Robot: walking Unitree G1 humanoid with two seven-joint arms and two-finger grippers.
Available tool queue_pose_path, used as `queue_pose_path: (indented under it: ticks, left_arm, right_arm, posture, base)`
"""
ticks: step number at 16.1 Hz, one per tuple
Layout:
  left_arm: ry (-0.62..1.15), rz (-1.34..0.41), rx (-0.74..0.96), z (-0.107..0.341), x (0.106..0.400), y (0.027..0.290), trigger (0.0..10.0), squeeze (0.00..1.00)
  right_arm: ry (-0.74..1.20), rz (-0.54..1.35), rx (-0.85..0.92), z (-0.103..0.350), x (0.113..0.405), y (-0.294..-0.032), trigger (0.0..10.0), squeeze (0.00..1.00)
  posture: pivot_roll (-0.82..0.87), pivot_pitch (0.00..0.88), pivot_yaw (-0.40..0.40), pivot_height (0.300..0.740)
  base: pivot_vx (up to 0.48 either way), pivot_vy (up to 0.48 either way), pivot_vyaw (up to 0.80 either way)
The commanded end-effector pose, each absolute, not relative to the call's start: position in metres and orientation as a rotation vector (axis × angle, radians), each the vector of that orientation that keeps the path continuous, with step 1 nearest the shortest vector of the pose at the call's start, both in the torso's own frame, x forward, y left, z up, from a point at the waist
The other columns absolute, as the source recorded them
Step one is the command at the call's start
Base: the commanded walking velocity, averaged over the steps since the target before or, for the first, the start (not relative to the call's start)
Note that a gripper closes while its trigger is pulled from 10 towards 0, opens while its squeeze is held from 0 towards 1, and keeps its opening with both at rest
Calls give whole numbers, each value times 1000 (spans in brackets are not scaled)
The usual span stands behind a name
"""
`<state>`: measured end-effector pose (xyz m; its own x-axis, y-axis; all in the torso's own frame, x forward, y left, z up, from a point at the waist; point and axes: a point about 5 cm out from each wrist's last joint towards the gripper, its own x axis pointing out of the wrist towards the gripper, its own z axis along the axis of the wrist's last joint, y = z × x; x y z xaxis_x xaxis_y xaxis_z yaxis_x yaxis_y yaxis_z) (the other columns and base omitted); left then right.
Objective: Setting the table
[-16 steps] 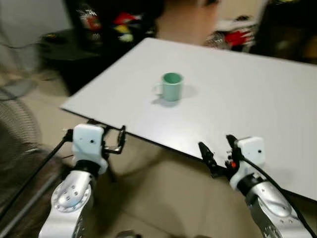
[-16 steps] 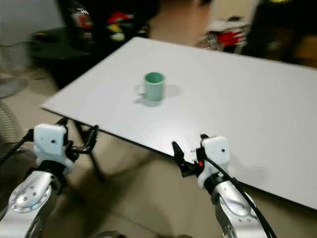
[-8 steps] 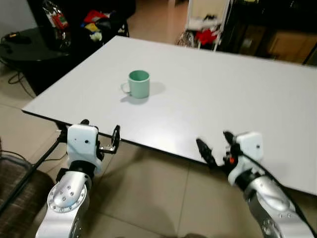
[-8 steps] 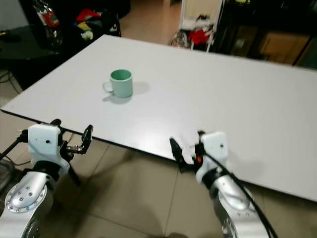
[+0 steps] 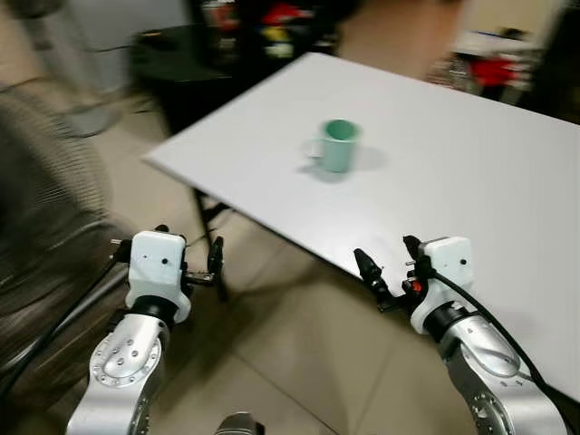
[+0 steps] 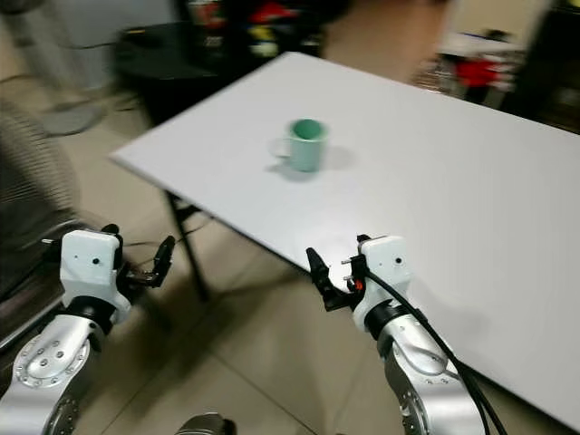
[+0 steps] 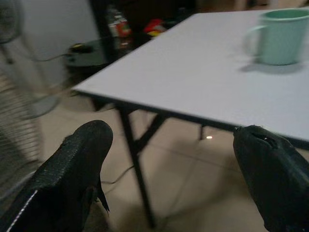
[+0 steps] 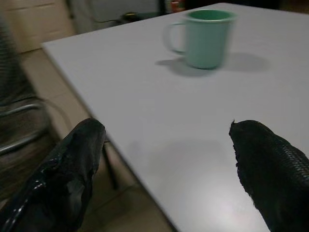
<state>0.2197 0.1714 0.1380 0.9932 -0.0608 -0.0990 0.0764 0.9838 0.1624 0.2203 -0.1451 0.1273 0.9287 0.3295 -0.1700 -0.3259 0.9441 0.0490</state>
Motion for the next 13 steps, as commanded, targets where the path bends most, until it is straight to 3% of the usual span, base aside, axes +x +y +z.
queue_pose_path:
  ticks: [1, 11, 13]
  left_arm:
    - [105, -53, 174, 137, 219, 175, 10000, 0]
    - [107, -100, 150, 139, 229, 166, 10000, 0]
    - [115, -93, 105, 140, 231, 164, 10000, 0]
  right_arm:
    - [178, 339, 32, 127, 220, -144, 10000, 0]
    - [148, 363, 38, 130, 220, -133, 10000, 0]
    - [133, 328, 119, 134, 221, -136, 10000, 0]
  posture:
    - [20, 40, 30, 740]
    - [3, 26, 64, 740]
    - [11, 27, 61, 740]
  base:
    - [0, 0, 800]
    - [0, 0, 800]
    - [0, 0, 800]
